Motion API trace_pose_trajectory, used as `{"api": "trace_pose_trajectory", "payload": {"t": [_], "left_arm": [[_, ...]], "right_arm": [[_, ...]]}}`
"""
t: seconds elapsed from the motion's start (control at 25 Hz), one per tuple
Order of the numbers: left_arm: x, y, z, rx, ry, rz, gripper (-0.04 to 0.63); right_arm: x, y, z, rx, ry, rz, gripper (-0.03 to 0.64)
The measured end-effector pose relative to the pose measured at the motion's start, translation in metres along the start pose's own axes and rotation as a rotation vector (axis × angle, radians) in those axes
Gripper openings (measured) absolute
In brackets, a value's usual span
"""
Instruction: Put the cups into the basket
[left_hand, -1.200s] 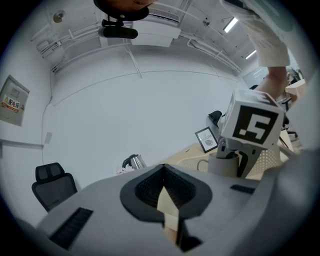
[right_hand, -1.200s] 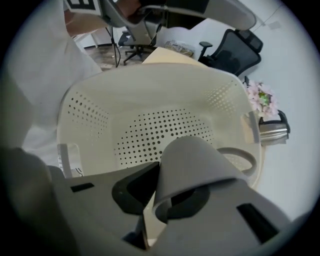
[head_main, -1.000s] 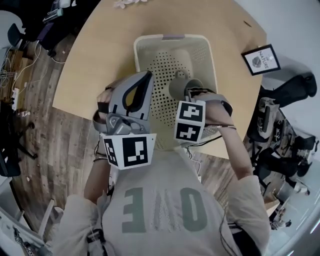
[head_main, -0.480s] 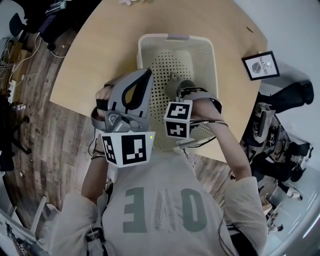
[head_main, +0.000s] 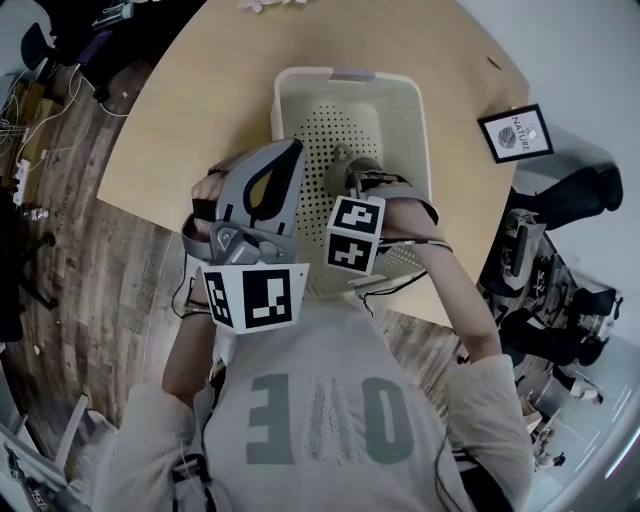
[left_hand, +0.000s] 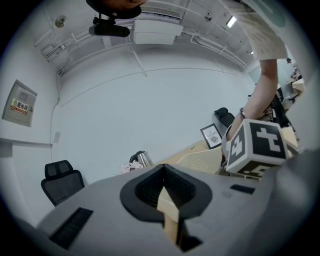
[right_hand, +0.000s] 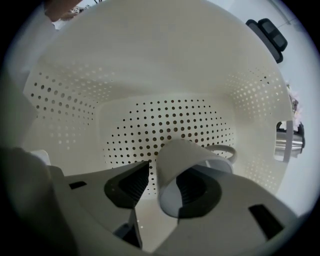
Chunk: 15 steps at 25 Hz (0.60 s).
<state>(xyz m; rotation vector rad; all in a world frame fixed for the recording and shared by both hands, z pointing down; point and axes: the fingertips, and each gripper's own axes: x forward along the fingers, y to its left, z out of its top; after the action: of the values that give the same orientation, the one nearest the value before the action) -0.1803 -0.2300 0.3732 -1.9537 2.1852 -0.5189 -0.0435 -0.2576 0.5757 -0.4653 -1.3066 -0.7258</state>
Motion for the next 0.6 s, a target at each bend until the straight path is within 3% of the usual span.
{"api": "trace_pose_trajectory", "payload": {"t": [0.32,0.52,0.56,0.6], "left_arm": [[-0.010,-0.003,0.011,0.033,-0.012,-0.009,0.008],[-0.015,-0.008,0.023,0.075,-0.026,-0.033,0.008],[-0.016,-0.009,0.027,0.073,-0.036,-0.042,0.008],[-0.016,-0.009,0.032,0.069,-0.050,-0.051,0.008]], "right_arm": [[-0.040,-0.008,-0.007,0.029,-0.032,-0.096,0.170],[-0.089,-0.021,-0.012,0.083,-0.103,-0.243,0.170],[-0.102,-0.026,-0.014,0.117,-0.128,-0.289,0.160],[-0.116,-0.032,-0.016,0.157,-0.160,-0.343,0.090]]}}
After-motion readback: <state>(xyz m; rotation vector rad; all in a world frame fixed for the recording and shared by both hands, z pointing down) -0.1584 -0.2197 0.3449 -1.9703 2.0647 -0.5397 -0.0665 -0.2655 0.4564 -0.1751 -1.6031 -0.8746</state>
